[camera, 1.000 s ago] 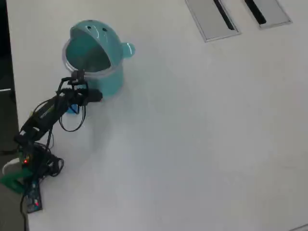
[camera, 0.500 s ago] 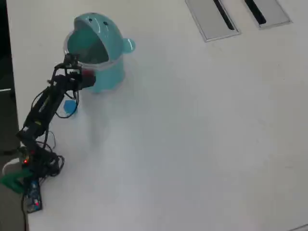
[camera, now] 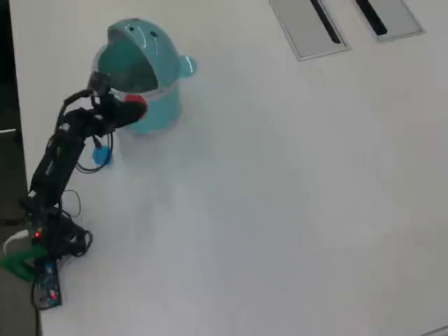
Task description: Grasp RGB lego blocks and put them in the bin one by one.
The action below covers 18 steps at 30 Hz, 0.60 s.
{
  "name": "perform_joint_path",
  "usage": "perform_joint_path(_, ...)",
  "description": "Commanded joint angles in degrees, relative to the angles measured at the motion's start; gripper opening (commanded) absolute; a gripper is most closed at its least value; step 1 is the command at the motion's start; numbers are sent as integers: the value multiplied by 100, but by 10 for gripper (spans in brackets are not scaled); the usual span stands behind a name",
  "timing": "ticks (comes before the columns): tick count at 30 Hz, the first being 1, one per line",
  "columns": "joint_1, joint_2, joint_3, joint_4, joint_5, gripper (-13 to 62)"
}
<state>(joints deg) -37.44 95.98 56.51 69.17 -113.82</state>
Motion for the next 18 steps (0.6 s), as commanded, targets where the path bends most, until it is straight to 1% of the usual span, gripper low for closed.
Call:
perform_joint_path(1, -70, 0, -466, 114, 88, 54)
perform_joint_path(2, -237, -264, -1125, 264, 97, 54)
perform_joint_path(5, -501, -589, -1687, 272, 105, 54)
perform_joint_path(18, -1485, -1345, -1731, -844, 369, 54)
